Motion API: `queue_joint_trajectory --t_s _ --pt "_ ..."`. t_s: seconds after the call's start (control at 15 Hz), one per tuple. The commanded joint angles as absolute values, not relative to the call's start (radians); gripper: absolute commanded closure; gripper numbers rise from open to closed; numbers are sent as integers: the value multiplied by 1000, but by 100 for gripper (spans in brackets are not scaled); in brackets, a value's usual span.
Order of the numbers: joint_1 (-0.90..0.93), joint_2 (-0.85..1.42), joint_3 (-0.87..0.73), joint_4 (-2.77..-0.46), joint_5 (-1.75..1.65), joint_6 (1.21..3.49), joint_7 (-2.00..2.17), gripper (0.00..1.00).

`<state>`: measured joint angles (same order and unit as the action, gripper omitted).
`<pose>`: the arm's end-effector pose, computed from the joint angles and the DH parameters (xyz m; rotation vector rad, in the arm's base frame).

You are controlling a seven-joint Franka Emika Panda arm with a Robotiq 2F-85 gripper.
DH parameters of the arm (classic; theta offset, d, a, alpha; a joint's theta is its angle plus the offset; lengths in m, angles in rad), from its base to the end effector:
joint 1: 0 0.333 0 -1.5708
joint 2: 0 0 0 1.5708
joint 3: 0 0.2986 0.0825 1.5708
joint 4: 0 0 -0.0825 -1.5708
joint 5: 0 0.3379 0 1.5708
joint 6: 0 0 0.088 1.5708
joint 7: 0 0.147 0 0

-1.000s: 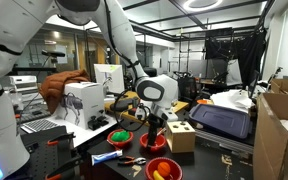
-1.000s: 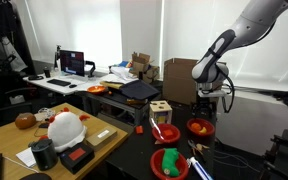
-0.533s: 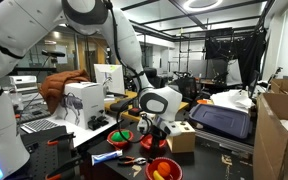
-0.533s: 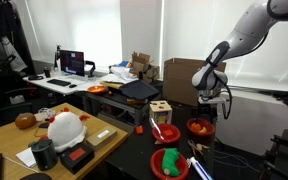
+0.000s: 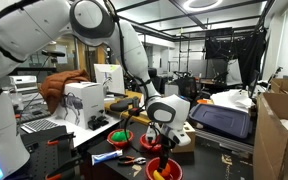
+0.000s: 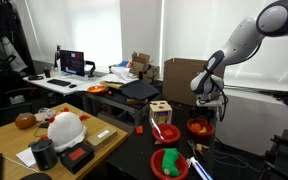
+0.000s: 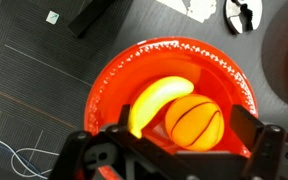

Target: Put the basketball on the table.

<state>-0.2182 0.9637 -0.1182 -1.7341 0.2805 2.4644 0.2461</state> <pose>0.5353 -0.1837 0.0056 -2.8350 1.1677 0.3309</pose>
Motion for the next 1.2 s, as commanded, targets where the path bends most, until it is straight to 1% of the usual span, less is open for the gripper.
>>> queue_joint_trajectory --t_s 0.0,0.47,0.53,0.6,1.0,1.13 --pt "-211 1016 -112 -1650 289 2470 274 0" --pt "-233 1090 -112 -1582 289 2448 263 0" --pt "-238 1100 -108 -1576 291 2446 259 21" --pt "-244 1105 -103 -1573 292 2443 252 26" --pt "-256 1100 -92 -1566 303 2439 246 72" --pt "-261 1084 -88 -1581 305 2442 239 84"
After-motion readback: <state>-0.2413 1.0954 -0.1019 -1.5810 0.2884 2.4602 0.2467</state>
